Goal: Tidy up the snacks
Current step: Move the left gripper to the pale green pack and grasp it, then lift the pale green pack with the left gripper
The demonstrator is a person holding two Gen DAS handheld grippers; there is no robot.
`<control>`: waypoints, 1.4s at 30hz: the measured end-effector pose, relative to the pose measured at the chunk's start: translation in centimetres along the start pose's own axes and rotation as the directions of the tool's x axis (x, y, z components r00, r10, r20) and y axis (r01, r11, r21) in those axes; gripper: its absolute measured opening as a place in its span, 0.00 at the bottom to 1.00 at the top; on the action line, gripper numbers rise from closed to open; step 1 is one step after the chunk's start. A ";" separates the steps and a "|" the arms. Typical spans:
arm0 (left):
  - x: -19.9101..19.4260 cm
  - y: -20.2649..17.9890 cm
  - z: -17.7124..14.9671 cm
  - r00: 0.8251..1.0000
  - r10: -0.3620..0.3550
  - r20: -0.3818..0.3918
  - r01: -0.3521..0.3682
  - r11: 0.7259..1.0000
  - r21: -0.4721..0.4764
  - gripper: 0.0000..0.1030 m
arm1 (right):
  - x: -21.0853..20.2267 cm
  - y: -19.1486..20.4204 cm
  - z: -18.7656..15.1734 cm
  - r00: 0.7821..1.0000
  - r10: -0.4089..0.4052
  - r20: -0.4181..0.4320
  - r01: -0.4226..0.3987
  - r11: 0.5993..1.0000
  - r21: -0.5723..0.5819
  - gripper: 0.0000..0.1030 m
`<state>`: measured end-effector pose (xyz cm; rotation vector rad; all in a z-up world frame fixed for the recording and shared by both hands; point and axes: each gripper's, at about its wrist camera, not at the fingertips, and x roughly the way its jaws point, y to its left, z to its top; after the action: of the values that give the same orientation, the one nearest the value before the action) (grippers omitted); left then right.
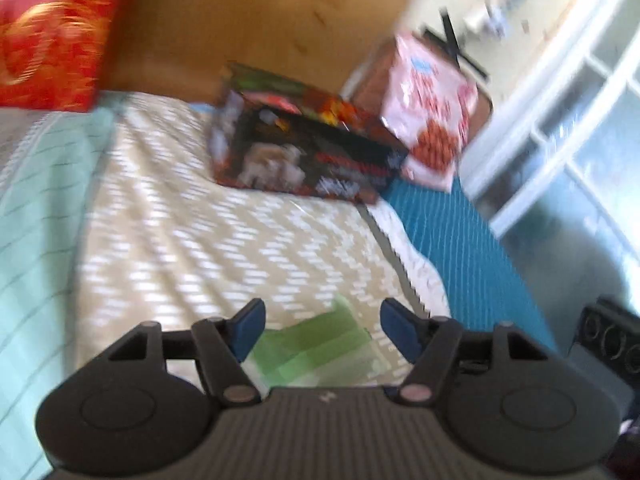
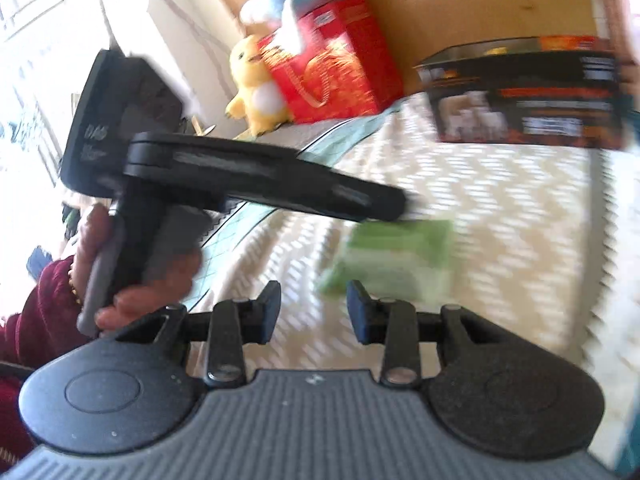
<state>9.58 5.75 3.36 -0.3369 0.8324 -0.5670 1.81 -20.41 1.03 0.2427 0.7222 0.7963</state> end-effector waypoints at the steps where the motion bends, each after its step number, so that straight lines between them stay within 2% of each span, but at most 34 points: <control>1: -0.6 0.5 0.0 1.000 -0.005 0.011 0.006 1.000 -0.024 0.64 | -0.9 -0.3 -0.2 1.000 -0.020 0.018 0.020 1.000 0.009 0.40; 5: -1.6 1.4 -0.7 0.999 -0.051 0.008 0.051 0.994 -0.096 0.64 | -3.1 -1.1 -0.5 0.992 -0.101 0.071 0.099 0.995 0.023 0.49; 7: -1.0 0.9 -1.3 0.999 -0.053 -0.012 0.051 0.994 -0.092 0.64 | -2.6 -0.8 -0.4 0.984 -0.160 0.074 0.163 0.986 -0.040 0.49; 10: 0.4 0.5 -2.0 0.999 -0.030 -0.046 0.025 0.994 -0.106 0.64 | -0.5 -0.8 -0.3 0.976 -0.212 0.058 0.218 0.966 -0.139 0.50; 13: 0.7 1.0 -2.6 0.999 -0.026 -0.035 0.021 0.992 -0.128 0.63 | 2.2 -0.9 0.2 0.978 -0.205 0.028 0.206 0.959 -0.192 0.53; 15: 0.7 1.1 -2.6 0.999 -0.023 -0.029 0.019 0.990 -0.142 0.60 | 3.2 -0.4 0.2 0.977 -0.211 0.042 0.215 0.950 -0.224 0.55; 16: 0.7 1.1 -2.6 0.999 -0.018 -0.031 0.014 0.990 -0.142 0.55 | 3.5 -0.1 0.3 0.977 -0.207 0.042 0.211 0.950 -0.230 0.54; 17: 0.7 1.0 -2.7 0.999 -0.013 -0.034 0.008 0.991 -0.136 0.55 | 3.7 0.3 0.2 0.979 -0.202 0.041 0.206 0.952 -0.228 0.48; 20: 0.4 0.5 -3.2 0.999 -0.002 -0.043 -0.002 0.994 -0.110 0.55 | 3.6 1.6 -0.6 0.971 -0.230 0.064 0.239 0.932 -0.271 0.44; 23: 0.0 0.2 -4.0 0.998 -0.022 -0.055 0.016 0.994 -0.104 0.55 | 2.6 2.7 -2.0 0.966 -0.249 0.076 0.260 0.914 -0.311 0.35; 26: -0.5 -0.8 -5.3 0.997 -0.036 -0.066 0.031 0.997 -0.075 0.55 | 1.3 3.0 -3.3 0.967 -0.242 0.079 0.254 0.915 -0.312 0.33; 31: -1.4 -2.4 -7.7 0.999 -0.020 -0.046 0.019 1.000 -0.018 0.55 | -0.3 2.8 -5.2 0.973 -0.201 0.111 0.223 0.943 -0.247 0.34; 42: -1.7 -1.9 -8.1 0.999 -0.036 -0.017 0.035 0.998 -0.060 0.56 | 0.2 3.5 -5.5 0.962 -0.236 0.135 0.265 0.928 -0.261 0.37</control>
<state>1.74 4.77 0.16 -0.4020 0.8630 -0.5795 -3.72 -18.23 -1.52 -0.0626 0.5247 0.6256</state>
